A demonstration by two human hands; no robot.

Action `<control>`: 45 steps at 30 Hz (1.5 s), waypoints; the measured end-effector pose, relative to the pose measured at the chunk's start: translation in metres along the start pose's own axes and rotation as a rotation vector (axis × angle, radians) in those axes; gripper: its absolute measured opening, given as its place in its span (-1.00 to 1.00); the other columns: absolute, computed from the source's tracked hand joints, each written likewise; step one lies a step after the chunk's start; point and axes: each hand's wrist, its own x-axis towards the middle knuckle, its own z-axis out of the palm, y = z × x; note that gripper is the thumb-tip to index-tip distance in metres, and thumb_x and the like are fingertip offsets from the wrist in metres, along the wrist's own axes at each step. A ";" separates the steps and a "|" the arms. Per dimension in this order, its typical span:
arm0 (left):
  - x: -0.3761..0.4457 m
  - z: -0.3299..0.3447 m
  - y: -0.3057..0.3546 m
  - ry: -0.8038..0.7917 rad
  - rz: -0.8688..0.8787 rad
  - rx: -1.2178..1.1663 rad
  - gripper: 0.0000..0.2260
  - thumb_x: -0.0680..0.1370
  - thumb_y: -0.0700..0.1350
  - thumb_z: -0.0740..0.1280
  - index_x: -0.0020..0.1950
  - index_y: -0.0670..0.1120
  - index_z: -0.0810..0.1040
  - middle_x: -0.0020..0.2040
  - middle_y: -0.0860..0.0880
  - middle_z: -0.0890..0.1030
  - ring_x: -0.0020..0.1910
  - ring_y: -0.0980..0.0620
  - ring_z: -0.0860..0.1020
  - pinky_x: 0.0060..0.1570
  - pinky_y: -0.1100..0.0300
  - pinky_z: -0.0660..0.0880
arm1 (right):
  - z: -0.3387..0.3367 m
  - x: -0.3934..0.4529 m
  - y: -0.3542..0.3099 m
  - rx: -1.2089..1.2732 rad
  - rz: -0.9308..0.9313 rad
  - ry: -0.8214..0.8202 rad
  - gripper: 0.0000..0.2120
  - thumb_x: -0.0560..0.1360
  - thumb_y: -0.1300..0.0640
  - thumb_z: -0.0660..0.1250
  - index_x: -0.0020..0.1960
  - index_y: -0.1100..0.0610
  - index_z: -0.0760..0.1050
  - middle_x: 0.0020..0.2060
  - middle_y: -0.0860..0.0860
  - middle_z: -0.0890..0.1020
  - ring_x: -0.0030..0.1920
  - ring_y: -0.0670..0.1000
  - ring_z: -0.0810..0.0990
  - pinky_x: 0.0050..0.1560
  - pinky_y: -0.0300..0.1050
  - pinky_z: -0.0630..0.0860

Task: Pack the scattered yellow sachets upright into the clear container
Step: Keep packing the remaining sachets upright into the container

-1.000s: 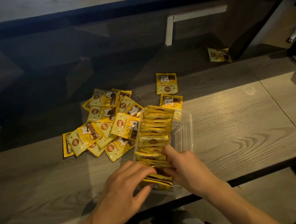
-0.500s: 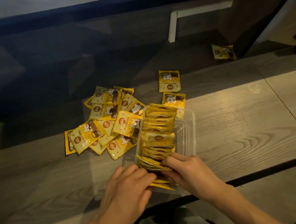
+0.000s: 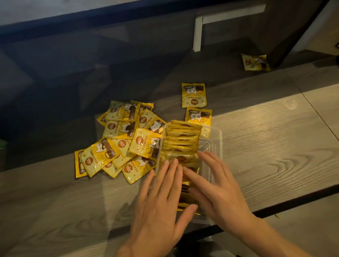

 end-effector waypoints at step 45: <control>0.016 0.001 -0.010 -0.148 -0.127 -0.079 -0.36 0.55 0.15 -0.21 0.58 0.01 -0.35 0.58 0.02 -0.42 0.55 0.04 -0.41 0.55 -0.03 -0.21 | 0.013 0.014 -0.055 1.005 0.721 -0.245 -0.08 0.41 -0.51 0.03 0.50 -0.18 -0.43 0.54 -0.25 -0.28 0.53 -0.25 -0.20 0.57 0.02 -0.03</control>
